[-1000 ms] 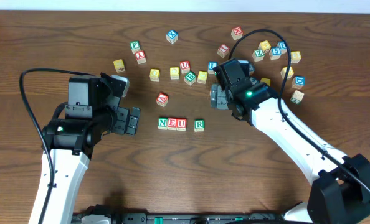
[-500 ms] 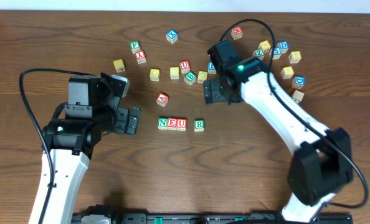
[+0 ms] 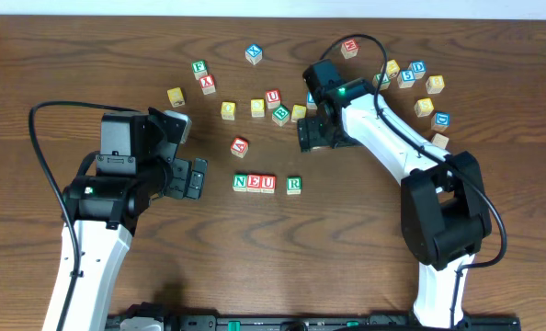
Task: Spell out NEURIPS
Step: 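Move the right gripper back over the red I block, then lower the right gripper and grasp the red I block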
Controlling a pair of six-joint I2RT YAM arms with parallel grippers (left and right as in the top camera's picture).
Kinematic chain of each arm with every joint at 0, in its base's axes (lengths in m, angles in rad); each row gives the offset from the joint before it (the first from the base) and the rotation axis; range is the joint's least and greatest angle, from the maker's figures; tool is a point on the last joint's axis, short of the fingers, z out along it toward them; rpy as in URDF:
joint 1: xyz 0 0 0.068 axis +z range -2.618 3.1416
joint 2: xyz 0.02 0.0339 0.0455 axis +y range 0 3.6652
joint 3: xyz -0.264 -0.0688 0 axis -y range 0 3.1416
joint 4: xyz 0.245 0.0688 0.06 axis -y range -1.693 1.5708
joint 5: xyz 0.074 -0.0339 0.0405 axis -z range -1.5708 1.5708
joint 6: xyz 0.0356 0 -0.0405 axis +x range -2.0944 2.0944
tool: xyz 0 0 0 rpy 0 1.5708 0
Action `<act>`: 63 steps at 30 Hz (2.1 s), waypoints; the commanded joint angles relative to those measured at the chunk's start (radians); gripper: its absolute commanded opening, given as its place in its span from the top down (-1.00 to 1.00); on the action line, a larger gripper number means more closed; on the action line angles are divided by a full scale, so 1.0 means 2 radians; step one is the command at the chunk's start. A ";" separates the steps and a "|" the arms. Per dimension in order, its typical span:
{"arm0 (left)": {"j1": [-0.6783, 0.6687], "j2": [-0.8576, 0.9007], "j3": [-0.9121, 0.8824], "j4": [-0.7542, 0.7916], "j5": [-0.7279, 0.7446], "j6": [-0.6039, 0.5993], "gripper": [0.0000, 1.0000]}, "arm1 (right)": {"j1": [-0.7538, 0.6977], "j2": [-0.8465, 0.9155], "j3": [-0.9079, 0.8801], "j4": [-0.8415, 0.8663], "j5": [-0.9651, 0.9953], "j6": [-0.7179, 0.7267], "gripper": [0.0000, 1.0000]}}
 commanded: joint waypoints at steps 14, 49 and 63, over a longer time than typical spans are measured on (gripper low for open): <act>0.002 -0.001 0.014 -0.002 -0.005 0.003 -0.96 | -0.001 0.042 0.010 0.046 -0.002 -0.055 -0.76; 0.002 -0.001 0.014 -0.002 -0.005 0.003 -0.96 | 0.008 0.042 0.010 0.049 0.000 -0.041 0.74; 0.002 -0.001 0.014 -0.002 -0.005 0.003 -0.96 | 0.009 0.029 0.058 -0.053 -0.003 -0.033 0.98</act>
